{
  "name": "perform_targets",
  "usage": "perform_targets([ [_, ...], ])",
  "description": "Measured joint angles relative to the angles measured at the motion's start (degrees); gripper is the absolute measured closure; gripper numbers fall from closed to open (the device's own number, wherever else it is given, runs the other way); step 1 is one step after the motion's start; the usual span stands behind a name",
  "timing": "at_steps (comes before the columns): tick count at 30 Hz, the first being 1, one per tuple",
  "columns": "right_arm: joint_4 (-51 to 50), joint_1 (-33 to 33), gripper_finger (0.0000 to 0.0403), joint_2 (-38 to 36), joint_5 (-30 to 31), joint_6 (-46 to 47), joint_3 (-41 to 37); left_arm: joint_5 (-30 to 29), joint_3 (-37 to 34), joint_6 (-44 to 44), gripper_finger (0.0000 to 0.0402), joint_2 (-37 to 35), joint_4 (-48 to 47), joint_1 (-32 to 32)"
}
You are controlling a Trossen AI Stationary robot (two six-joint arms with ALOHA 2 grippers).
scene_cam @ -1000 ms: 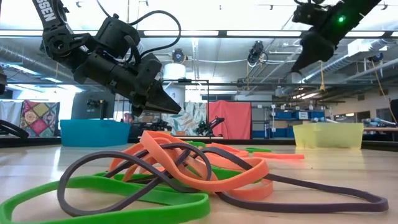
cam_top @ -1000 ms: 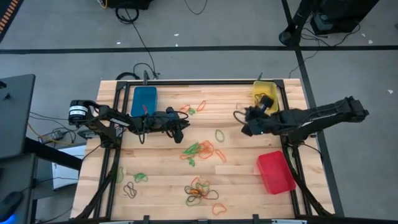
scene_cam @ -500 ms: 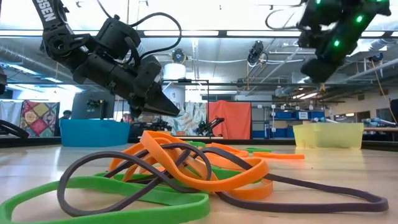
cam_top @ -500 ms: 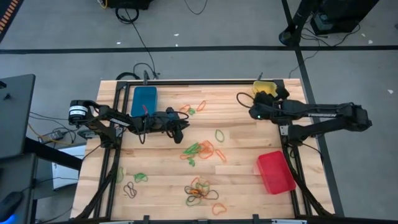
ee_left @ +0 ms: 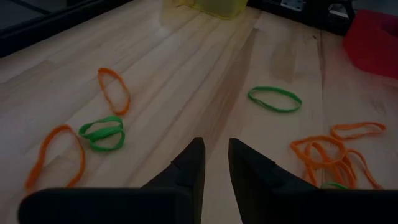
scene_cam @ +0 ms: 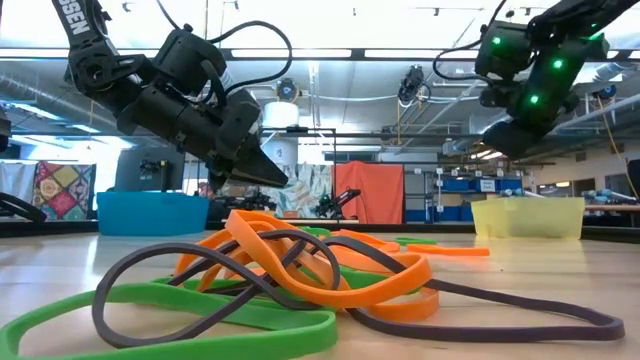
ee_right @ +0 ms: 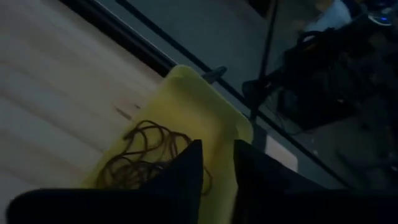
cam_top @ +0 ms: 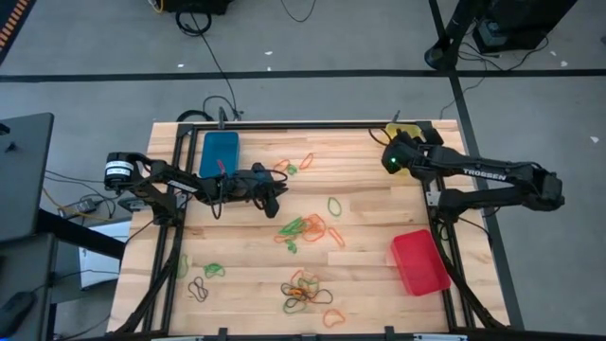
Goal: Sort rubber bands into baskets
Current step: Put the brown rubber band into the yellow bin
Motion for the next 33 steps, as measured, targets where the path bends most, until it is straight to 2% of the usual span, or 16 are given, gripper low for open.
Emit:
perform_targets([
  [4, 3.22, 0.02, 0.0277, -0.14, -4.52, -0.77, -0.02, 0.00, 0.00, 0.91, 0.0326, 0.02, -2.38, 0.02],
  [10, 12.45, 3.49, 0.0274, -0.17, -20.61, -1.33, -0.07, 0.66, 0.00, -0.51, 0.0325, 0.02, -8.59, 0.17],
  [12, 15.98, 5.28, 0.0273, -0.17, -24.45, -1.34, -0.07, 3.82, 0.00, -2.11, 0.0325, 0.01, -10.18, 0.28],
  [15, 19.94, 8.58, 0.0273, -0.17, -27.94, -1.23, -0.07, 14.54, 0.89, -9.94, 0.0327, -0.78, -11.68, -0.37],
  [17, 21.47, 11.11, 0.0273, -0.16, -28.52, -0.76, -0.07, 19.38, 2.77, -12.74, 0.0336, -1.89, -15.03, -2.31],
  [19, 22.62, 13.43, 0.0273, -0.15, -27.98, 0.07, -0.07, 20.21, 5.44, -14.04, 0.0350, -3.33, -24.72, -4.69],
  [23, 24.48, 17.25, 0.0273, 0.75, -25.14, 1.76, -0.07, 18.28, 12.87, -13.93, 0.0378, -5.17, -48.61, -9.24],
  [26, 26.15, 19.45, 0.0273, 2.98, -23.83, 2.23, -0.07, 16.07, 17.15, -14.63, 0.0389, -5.34, -62.25, -12.05],
  [29, 28.12, 21.13, 0.0273, 6.48, -23.34, 2.29, -0.07, 15.26, 18.69, -18.76, 0.0390, -5.35, -68.53, -13.96],
  [33, 30.40, 22.80, 0.0273, 11.88, -23.46, 2.16, -0.07, 19.55, 18.69, -28.24, 0.0389, -5.34, -73.86, -17.81],
])
